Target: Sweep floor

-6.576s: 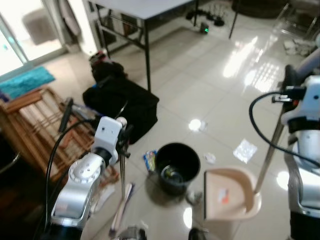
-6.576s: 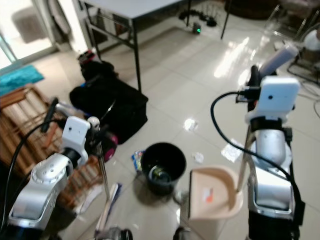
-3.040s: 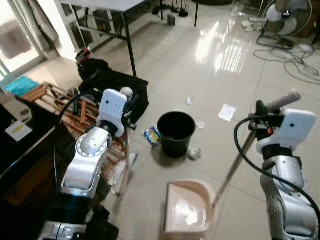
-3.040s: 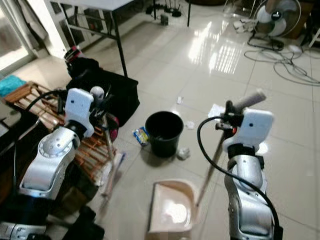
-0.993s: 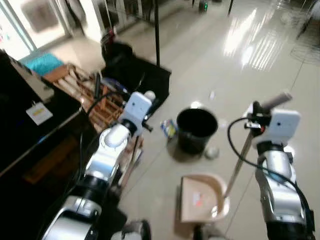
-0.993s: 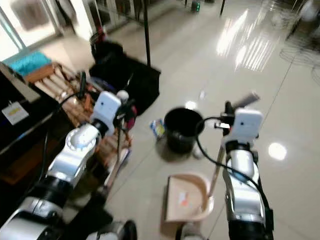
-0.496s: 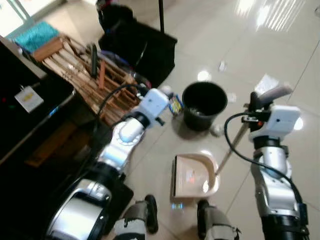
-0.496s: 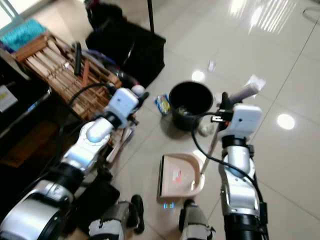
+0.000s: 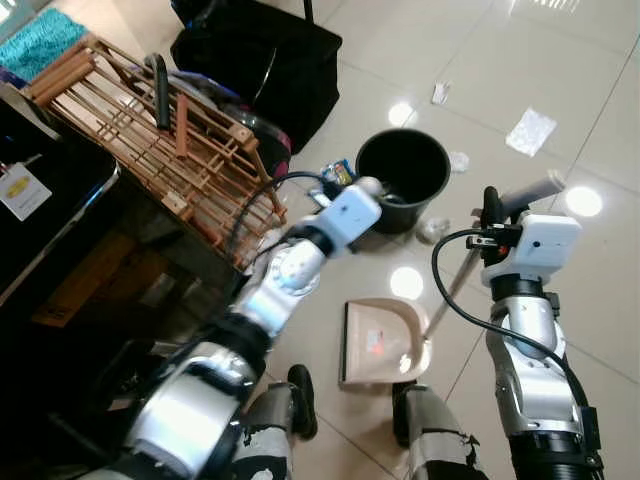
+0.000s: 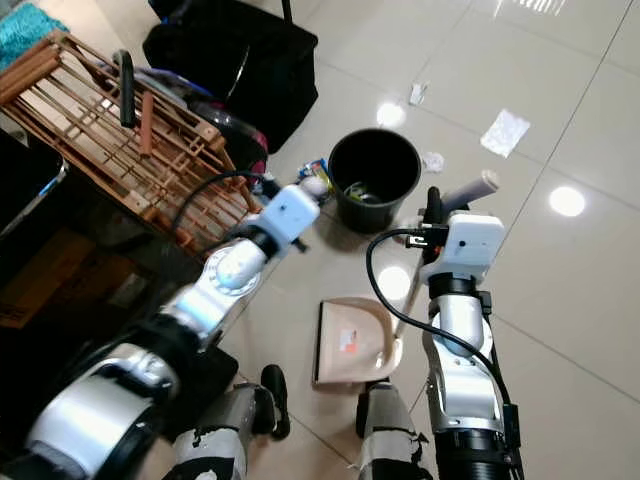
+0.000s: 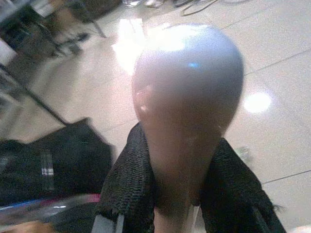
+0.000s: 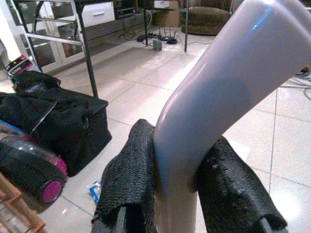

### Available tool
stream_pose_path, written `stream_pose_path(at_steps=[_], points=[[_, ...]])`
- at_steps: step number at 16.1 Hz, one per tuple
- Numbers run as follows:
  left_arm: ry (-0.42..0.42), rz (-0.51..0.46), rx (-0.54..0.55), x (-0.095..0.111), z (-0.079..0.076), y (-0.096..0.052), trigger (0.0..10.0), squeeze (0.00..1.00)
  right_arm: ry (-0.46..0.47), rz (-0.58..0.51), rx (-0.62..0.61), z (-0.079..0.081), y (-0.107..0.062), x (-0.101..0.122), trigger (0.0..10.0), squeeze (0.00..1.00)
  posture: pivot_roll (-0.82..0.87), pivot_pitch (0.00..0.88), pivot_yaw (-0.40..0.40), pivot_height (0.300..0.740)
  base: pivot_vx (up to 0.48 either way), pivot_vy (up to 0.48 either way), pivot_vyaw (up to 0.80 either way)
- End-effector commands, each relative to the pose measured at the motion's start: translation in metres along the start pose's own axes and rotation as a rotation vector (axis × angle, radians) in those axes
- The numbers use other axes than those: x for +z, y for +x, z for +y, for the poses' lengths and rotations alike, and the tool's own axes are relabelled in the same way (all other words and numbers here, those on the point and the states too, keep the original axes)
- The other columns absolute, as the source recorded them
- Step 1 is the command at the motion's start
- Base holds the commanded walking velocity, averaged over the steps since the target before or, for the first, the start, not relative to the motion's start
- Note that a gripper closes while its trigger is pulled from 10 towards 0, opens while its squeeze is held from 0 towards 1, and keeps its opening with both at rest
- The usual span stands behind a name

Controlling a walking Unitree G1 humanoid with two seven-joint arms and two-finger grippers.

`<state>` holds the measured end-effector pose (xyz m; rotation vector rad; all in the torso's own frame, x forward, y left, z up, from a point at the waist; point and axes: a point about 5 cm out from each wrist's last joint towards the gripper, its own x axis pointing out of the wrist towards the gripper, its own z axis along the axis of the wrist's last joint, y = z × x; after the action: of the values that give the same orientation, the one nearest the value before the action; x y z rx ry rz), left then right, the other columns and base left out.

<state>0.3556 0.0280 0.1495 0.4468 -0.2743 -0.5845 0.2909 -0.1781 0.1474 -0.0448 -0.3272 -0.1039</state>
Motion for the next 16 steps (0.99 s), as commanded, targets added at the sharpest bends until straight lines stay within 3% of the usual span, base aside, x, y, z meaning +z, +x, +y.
stream_pose_path(at_steps=[1, 4, 5, 11, 13, 16], points=[[-0.138, 0.007, -0.022, -0.004, -0.005, -0.002, 10.0, 0.00, 0.005, -0.016, 0.005, 0.002, -0.005, 0.002, 10.0, 0.00, -0.04, 0.420, 0.130, 0.740, 0.000, 0.000, 0.00], [-0.275, -0.103, -0.082, 0.016, -0.008, 0.002, 10.0, 0.00, 0.004, -0.015, 0.002, 0.000, -0.004, 0.001, 10.0, 0.00, -0.03, 0.404, 0.126, 0.740, 0.000, 0.000, 0.00], [-0.276, -0.132, -0.094, 0.022, -0.006, 0.003, 10.0, 0.00, 0.004, -0.015, 0.001, -0.001, -0.004, 0.001, 10.0, 0.00, -0.03, 0.404, 0.126, 0.740, 0.000, 0.000, 0.00], [-0.135, -0.251, 0.009, 0.050, 0.045, 0.005, 10.0, 0.00, 0.012, -0.030, 0.000, 0.000, 0.000, 0.003, 10.0, 0.00, -0.02, 0.379, 0.123, 0.740, 0.000, 0.000, 0.00], [-0.043, -0.280, 0.041, 0.059, 0.064, 0.002, 10.0, 0.00, 0.018, -0.035, -0.003, -0.001, -0.001, 0.003, 10.0, 0.00, -0.02, 0.373, 0.122, 0.740, 0.000, 0.000, 0.00], [0.010, -0.263, 0.054, 0.055, 0.072, 0.001, 10.0, 0.00, 0.021, -0.041, -0.002, -0.001, -0.004, 0.002, 10.0, 0.00, -0.02, 0.368, 0.123, 0.740, 0.000, 0.000, 0.00]])
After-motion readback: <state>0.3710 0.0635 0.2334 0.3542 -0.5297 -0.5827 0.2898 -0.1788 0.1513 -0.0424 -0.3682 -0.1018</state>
